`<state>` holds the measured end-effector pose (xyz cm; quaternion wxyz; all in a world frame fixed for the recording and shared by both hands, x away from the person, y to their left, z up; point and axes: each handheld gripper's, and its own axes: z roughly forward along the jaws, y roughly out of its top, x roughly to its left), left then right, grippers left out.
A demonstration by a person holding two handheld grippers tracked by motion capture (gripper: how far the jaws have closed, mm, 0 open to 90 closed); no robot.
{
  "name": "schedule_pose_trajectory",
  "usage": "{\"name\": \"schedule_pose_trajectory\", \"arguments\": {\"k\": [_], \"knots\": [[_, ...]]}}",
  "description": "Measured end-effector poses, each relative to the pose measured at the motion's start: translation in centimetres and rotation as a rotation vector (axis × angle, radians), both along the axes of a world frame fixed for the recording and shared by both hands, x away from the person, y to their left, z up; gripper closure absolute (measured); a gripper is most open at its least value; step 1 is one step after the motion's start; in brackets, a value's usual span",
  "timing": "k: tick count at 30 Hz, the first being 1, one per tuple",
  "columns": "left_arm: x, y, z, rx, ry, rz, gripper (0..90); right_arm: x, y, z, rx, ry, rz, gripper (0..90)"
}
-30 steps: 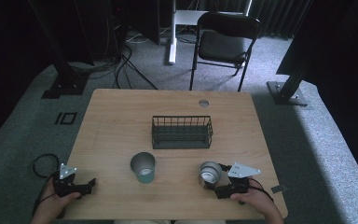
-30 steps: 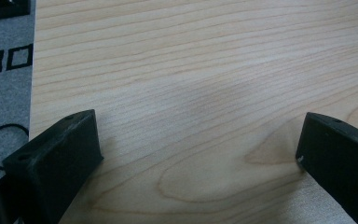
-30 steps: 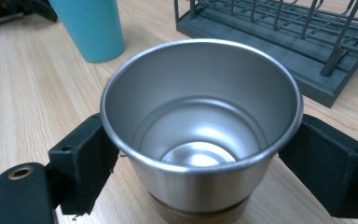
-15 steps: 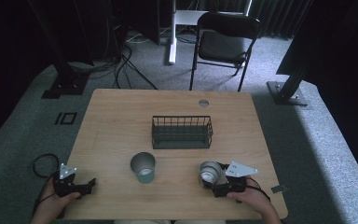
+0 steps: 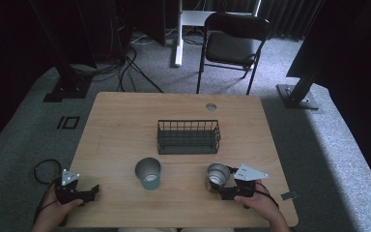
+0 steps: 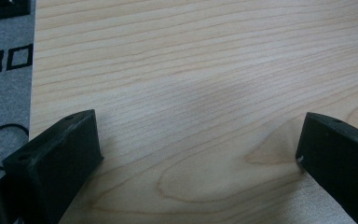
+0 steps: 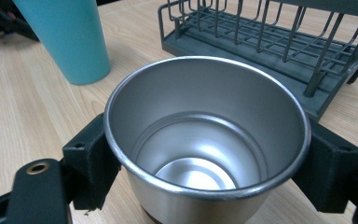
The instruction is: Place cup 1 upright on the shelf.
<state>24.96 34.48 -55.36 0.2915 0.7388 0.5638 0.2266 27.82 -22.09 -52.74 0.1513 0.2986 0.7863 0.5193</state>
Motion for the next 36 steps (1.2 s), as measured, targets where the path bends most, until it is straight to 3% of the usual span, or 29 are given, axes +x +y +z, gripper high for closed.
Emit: {"name": "schedule_pose_trajectory", "arguments": {"k": [26,36], "knots": [[0.0,0.0,0.0,0.001,0.000,0.000,0.3,1.4,1.9,3.7,0.015,-0.096,-0.037,18.1],[0.0,0.0,0.0,0.001,0.000,0.000,0.3,2.1,3.0,5.1,0.027,-0.105,-0.034,18.1]]}}
